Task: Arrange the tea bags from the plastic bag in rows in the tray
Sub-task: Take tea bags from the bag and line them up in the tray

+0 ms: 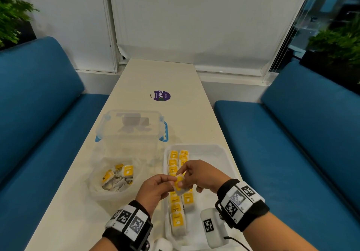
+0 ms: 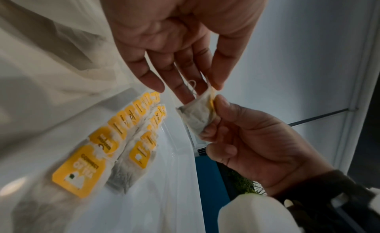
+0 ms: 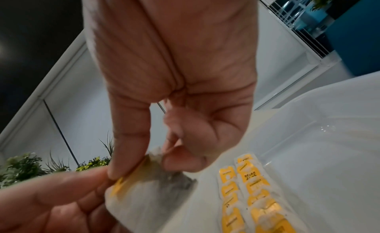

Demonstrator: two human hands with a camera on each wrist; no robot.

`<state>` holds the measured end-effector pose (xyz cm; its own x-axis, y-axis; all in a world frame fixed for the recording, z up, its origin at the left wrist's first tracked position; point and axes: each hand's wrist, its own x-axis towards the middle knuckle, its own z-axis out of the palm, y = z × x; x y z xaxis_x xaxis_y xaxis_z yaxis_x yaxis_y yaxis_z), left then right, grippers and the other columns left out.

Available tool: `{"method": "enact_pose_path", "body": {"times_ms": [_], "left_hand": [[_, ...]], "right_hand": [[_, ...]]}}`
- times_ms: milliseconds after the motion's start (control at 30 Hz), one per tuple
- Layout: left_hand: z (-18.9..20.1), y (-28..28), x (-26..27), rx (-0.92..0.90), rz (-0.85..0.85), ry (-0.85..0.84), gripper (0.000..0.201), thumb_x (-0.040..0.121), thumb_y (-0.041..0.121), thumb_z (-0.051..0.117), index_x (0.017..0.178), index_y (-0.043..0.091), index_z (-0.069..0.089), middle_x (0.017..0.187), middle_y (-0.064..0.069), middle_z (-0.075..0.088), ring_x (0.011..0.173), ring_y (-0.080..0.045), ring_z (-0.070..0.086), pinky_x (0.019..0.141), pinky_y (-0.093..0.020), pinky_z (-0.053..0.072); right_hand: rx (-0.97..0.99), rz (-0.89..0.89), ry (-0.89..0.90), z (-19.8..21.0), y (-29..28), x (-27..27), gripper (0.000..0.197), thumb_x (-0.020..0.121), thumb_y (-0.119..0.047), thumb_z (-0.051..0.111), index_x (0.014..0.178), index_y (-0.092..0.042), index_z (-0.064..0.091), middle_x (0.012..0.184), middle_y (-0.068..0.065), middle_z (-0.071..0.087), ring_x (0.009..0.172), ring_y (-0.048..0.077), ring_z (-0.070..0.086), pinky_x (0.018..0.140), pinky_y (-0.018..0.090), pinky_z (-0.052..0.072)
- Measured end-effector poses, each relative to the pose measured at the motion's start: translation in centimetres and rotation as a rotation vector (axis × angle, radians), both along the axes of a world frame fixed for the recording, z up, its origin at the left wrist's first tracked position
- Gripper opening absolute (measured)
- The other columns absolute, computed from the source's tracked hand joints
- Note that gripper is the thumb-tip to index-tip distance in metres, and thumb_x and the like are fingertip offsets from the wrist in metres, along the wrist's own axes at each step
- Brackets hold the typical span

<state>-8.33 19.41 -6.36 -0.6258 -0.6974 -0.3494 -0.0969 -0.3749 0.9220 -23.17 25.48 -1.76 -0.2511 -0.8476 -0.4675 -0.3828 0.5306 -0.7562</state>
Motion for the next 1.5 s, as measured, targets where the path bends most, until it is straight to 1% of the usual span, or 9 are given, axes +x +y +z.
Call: {"method": "enact_pose_path", "body": {"times_ms": [333,467,600,733,933,1067,1133,1267,1500], "left_hand": [[-0.9,-0.4,0.4,-0.188,0.021,-0.070,0.029,0.083,-0.011,0.056,0.084,0.018,0.058,0.088,-0.002,0.060,0.073,-0.010,0.053,0.061,-0.011,0.044],[-2.5,-0.3,1.2,-0.428,-0.080,-0.339,0.046,0.081,0.002,0.064,0.115,0.030,0.049,0.120,0.002,0.042,0.098,-0.012,0.047,0.085,-0.022,0.043],[-3.4,0.1,1.4,-0.255,-0.248,-0.374,0.071,0.083,-0.002,0.062,0.141,0.024,0.031,0.133,-0.001,0.040,0.101,-0.017,0.054,0.079,-0.025,0.049],[-4.3,0.5,1.7,-0.176,-0.229,-0.344,0.072,0.085,-0.005,0.057,0.142,0.029,0.029,0.120,-0.004,0.050,0.073,-0.013,0.060,0.063,-0.022,0.052],[-4.9,0.4,1.7,-0.167,-0.211,-0.330,0.072,0.085,-0.002,0.058,0.141,0.033,0.029,0.116,-0.006,0.051,0.072,-0.018,0.058,0.055,-0.023,0.051],[-5.6,0.4,1.8,-0.154,-0.196,-0.300,0.071,0.085,-0.001,0.059,0.141,0.032,0.031,0.115,-0.007,0.052,0.072,-0.018,0.057,0.051,-0.021,0.045],[-5.7,0.4,1.8,-0.154,-0.199,-0.295,0.071,0.085,-0.001,0.059,0.141,0.033,0.031,0.116,-0.007,0.052,0.071,-0.017,0.056,0.052,-0.021,0.044],[-5.7,0.3,1.8,-0.133,-0.210,-0.272,0.070,0.086,-0.002,0.058,0.140,0.033,0.031,0.117,-0.008,0.051,0.067,-0.016,0.054,0.050,-0.020,0.043],[-5.7,0.1,1.9,-0.150,-0.220,-0.290,0.072,0.084,-0.001,0.060,0.141,0.032,0.030,0.111,-0.004,0.054,0.066,-0.014,0.056,0.059,-0.026,0.050]], "right_hand": [[-0.102,-0.072,0.154,-0.3,0.7,-0.2,0.015,0.079,-0.012,0.073,0.073,-0.014,0.058,0.061,-0.007,0.051,0.048,0.000,0.044,0.043,0.008,0.032],[-0.026,-0.121,0.059,0.1,1.4,-0.7,0.016,0.084,-0.010,0.065,0.073,-0.017,0.055,0.063,-0.002,0.055,0.050,0.004,0.047,0.041,0.017,0.033],[0.157,-0.022,0.245,-0.3,1.5,-1.1,0.018,0.088,-0.008,0.055,0.074,-0.019,0.050,0.069,-0.001,0.057,0.057,0.007,0.051,0.042,0.018,0.038],[0.355,0.107,0.284,-0.7,1.2,-1.3,0.012,0.092,-0.009,0.048,0.083,-0.017,0.049,0.064,-0.001,0.057,0.053,0.005,0.054,0.047,0.019,0.044],[0.524,0.178,0.152,-1.6,0.3,-1.0,0.007,0.094,-0.009,0.046,0.101,-0.008,0.047,0.072,0.007,0.063,0.058,0.009,0.063,0.051,0.022,0.051],[0.653,0.268,0.233,-3.3,-0.6,-0.5,0.014,0.096,-0.014,0.045,0.097,-0.003,0.054,0.108,0.017,0.069,0.074,0.018,0.068,0.065,0.024,0.049],[0.693,0.276,0.275,-3.8,-0.7,-0.4,0.024,0.097,-0.015,0.044,0.080,-0.004,0.057,0.120,0.016,0.065,0.055,0.009,0.064,0.064,0.022,0.048],[0.575,0.119,0.251,-4.1,-0.9,-0.9,0.021,0.085,-0.001,0.058,0.066,-0.007,0.052,0.102,0.017,0.065,0.032,0.006,0.058,0.039,0.015,0.047],[0.554,0.028,0.172,-4.6,-0.6,-1.3,0.019,0.080,0.003,0.061,0.066,-0.007,0.054,0.089,0.015,0.063,0.036,0.008,0.061,0.040,0.015,0.047]]}}
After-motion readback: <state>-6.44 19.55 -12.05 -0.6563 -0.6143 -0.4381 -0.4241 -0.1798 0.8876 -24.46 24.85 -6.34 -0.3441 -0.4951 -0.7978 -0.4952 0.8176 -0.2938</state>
